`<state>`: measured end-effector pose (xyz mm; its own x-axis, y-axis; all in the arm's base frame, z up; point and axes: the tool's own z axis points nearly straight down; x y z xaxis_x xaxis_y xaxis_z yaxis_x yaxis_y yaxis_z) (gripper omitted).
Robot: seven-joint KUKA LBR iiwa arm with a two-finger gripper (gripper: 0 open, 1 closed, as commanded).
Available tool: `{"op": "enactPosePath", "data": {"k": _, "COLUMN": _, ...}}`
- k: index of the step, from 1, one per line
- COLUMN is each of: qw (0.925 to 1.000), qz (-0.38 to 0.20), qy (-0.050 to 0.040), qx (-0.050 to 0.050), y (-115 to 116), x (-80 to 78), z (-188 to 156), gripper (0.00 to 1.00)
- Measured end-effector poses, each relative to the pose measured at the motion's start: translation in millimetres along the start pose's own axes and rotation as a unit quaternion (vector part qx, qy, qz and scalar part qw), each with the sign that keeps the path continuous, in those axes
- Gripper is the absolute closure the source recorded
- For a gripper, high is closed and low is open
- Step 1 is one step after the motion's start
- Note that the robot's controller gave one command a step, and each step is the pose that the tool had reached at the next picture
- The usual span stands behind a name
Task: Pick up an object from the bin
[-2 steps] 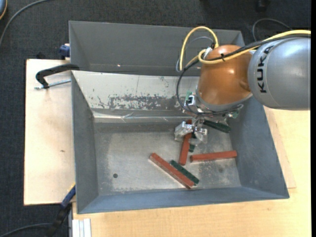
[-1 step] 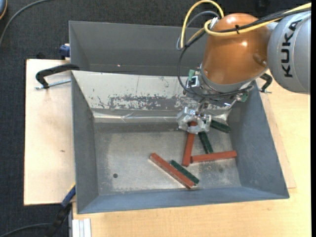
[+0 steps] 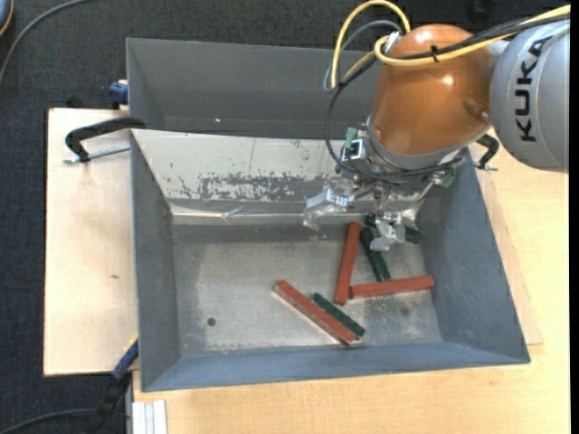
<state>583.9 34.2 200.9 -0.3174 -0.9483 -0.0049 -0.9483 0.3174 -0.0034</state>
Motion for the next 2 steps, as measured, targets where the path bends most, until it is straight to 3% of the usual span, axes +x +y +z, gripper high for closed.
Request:
{"op": "enactPosePath", "data": {"k": 1, "qw": 0.9991, "qz": -0.042, "qy": 0.0022, "qx": -0.005, "y": 49, "x": 47.9, "z": 134, "gripper": 0.0}}
{"op": "enactPosePath", "data": {"k": 2, "qw": 0.982, "qz": -0.189, "qy": 0.0015, "qx": -0.003, "y": -46, "x": 87.4, "z": 131, "gripper": 0.0}}
